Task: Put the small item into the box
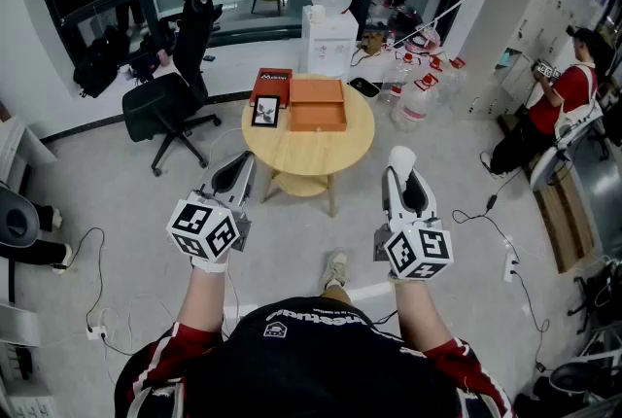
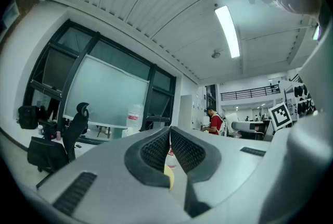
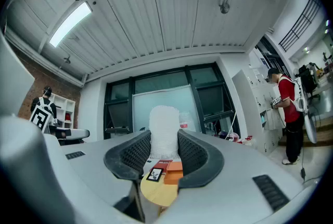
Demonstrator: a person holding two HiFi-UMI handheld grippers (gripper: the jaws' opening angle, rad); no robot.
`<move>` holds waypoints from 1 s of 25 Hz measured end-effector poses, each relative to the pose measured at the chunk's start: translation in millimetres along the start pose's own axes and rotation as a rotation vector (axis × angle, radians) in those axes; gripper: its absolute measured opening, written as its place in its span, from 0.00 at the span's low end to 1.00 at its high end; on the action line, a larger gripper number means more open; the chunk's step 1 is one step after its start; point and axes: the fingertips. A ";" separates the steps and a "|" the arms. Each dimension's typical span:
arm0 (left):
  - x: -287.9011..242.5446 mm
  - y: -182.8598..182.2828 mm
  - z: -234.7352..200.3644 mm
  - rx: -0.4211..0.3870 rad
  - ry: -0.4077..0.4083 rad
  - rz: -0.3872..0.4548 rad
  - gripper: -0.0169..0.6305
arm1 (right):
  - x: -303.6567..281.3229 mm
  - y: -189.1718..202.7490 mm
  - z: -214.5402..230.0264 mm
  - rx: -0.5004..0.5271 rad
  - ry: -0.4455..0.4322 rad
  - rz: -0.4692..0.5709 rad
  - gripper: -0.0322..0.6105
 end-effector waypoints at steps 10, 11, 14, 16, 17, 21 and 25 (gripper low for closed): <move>3.3 -2.9 -3.5 0.046 0.008 0.019 0.06 | 2.8 -3.1 -10.6 0.018 -0.015 -0.001 0.31; 3.9 -3.3 -5.2 0.064 0.010 0.025 0.06 | 2.5 -3.3 -12.1 0.022 -0.017 -0.002 0.31; 6.5 -2.1 -7.3 0.074 0.004 0.027 0.06 | 3.3 -4.0 -13.2 0.033 -0.015 -0.001 0.31; 7.9 0.0 -6.2 0.070 0.004 0.024 0.06 | 5.1 -4.8 -12.2 0.035 -0.011 0.005 0.31; 8.1 1.3 -6.0 0.070 0.006 0.023 0.06 | 5.6 -4.7 -11.8 0.036 -0.011 0.007 0.31; 6.2 8.8 -7.7 0.043 0.001 0.006 0.06 | 6.4 -2.5 -11.6 0.034 -0.024 0.003 0.32; 5.1 8.9 -4.2 0.042 0.008 0.009 0.06 | 8.2 -2.3 -12.4 0.039 -0.038 -0.016 0.32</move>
Point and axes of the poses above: the fingertips, and each gripper's own axes: x backward along the fingers, z to its right, y out of its underside, and after that the axes turned 9 degrees about -x, right-handed
